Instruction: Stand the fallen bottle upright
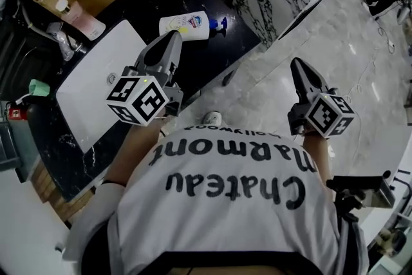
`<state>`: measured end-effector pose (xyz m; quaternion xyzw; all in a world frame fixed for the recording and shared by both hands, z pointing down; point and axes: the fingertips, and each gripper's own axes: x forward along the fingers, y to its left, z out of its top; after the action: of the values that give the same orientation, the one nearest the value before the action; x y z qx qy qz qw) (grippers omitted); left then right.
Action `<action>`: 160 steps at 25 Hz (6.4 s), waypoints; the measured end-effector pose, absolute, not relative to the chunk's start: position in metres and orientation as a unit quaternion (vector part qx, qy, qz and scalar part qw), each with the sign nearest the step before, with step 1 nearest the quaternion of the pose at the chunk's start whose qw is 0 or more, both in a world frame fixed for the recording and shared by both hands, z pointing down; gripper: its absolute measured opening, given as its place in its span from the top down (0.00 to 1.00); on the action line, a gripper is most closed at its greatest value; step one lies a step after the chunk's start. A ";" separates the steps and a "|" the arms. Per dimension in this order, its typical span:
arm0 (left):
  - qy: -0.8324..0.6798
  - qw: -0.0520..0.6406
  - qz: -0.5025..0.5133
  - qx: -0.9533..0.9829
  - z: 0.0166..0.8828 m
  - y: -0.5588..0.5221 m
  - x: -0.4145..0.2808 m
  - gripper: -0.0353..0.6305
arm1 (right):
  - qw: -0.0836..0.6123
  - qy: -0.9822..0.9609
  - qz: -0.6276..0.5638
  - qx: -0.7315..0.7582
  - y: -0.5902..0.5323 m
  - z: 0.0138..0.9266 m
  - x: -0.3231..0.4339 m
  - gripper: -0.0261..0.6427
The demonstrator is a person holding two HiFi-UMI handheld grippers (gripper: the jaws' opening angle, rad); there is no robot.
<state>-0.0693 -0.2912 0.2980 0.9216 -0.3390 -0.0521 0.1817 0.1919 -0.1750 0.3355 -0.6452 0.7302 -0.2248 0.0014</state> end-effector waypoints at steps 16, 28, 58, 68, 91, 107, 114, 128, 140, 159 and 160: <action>-0.275 0.138 0.054 0.950 0.326 -0.346 -0.035 0.92 | -0.030 0.725 -0.240 -0.645 -0.238 0.359 0.196 0.94; -0.277 0.037 0.119 0.953 0.325 -0.364 0.004 0.92 | -0.040 0.770 -0.256 -0.583 -0.308 0.369 0.229 0.94; -0.139 -0.035 0.588 0.796 0.430 -0.358 0.074 0.71 | -0.010 0.866 -0.298 -0.402 -0.422 0.377 0.331 0.94; -0.142 -0.042 0.645 0.749 0.454 -0.363 0.068 0.71 | -0.010 0.864 -0.317 -0.391 -0.429 0.387 0.360 0.94; -0.190 -0.046 0.632 0.750 0.429 -0.373 0.075 0.74 | -0.011 0.869 -0.313 -0.383 -0.423 0.387 0.374 0.94; -0.259 -0.060 0.525 0.809 0.374 -0.394 0.060 0.74 | -0.016 0.864 -0.293 -0.408 -0.411 0.373 0.355 0.94; -0.293 -0.058 0.457 0.838 0.345 -0.393 0.022 0.74 | -0.022 0.867 -0.270 -0.418 -0.394 0.352 0.312 0.94; -0.339 -0.012 0.293 0.894 0.304 -0.393 -0.034 0.75 | -0.041 0.864 -0.242 -0.440 -0.365 0.334 0.242 0.94; -0.335 0.016 0.228 0.914 0.293 -0.387 -0.058 0.75 | -0.047 0.859 -0.231 -0.454 -0.347 0.331 0.214 0.94; -0.330 0.015 0.222 0.917 0.294 -0.373 -0.086 0.74 | -0.048 0.852 -0.227 -0.470 -0.320 0.332 0.185 0.94; -0.329 0.014 0.221 0.918 0.294 -0.373 -0.087 0.74 | -0.047 0.850 -0.228 -0.472 -0.319 0.333 0.184 0.94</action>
<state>-0.0866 -0.3728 0.2940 0.9180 -0.3292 0.2206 0.0142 0.1845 -0.3187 0.3326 -0.4721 0.8503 -0.2278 -0.0474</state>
